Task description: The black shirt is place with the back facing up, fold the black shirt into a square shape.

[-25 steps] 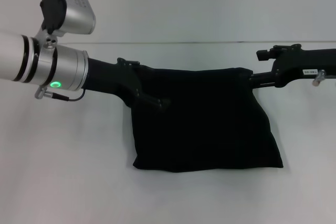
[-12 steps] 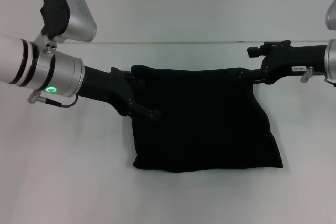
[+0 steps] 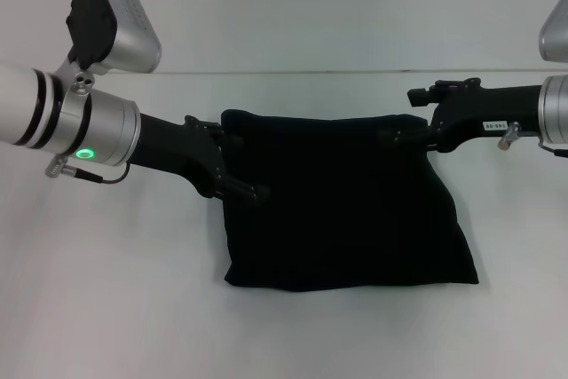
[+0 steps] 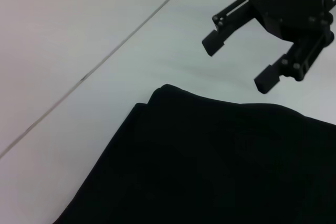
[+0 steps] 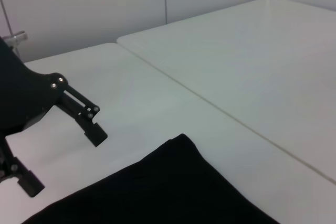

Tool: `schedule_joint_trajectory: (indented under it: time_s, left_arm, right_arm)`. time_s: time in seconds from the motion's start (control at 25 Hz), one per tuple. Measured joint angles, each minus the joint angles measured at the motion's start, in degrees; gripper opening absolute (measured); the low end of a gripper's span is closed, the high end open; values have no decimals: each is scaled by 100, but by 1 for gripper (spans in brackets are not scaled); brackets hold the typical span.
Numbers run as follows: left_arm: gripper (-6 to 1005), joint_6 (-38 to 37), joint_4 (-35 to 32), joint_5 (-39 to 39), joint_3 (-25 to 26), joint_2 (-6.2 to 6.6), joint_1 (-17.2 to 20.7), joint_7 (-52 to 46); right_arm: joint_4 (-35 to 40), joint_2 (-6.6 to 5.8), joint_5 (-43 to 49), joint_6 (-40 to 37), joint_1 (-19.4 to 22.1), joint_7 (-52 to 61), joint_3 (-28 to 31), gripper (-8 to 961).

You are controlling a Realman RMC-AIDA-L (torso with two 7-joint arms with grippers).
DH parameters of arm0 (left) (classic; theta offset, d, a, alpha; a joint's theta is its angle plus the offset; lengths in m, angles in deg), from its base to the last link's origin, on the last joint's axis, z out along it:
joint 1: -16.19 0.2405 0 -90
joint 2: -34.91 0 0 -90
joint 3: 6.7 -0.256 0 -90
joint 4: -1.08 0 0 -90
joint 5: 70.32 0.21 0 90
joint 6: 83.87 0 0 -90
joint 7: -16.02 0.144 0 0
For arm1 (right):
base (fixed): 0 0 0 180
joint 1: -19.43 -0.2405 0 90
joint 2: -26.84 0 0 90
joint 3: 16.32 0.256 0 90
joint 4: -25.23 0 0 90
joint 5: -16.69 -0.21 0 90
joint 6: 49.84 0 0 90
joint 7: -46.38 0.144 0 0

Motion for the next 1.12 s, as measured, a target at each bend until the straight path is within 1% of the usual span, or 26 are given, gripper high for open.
schedule_joint_trajectory:
  time_s: [0.24,1.12]
  left_arm:
    - [949,27,0,0,4,-8,0,0]
    - [950,26,0,0,4,-15,10,-18]
  right_arm:
    - [-3,16,0,6,55,16,-114,914]
    - [-52,15,-19,12,132,22,-90,914]
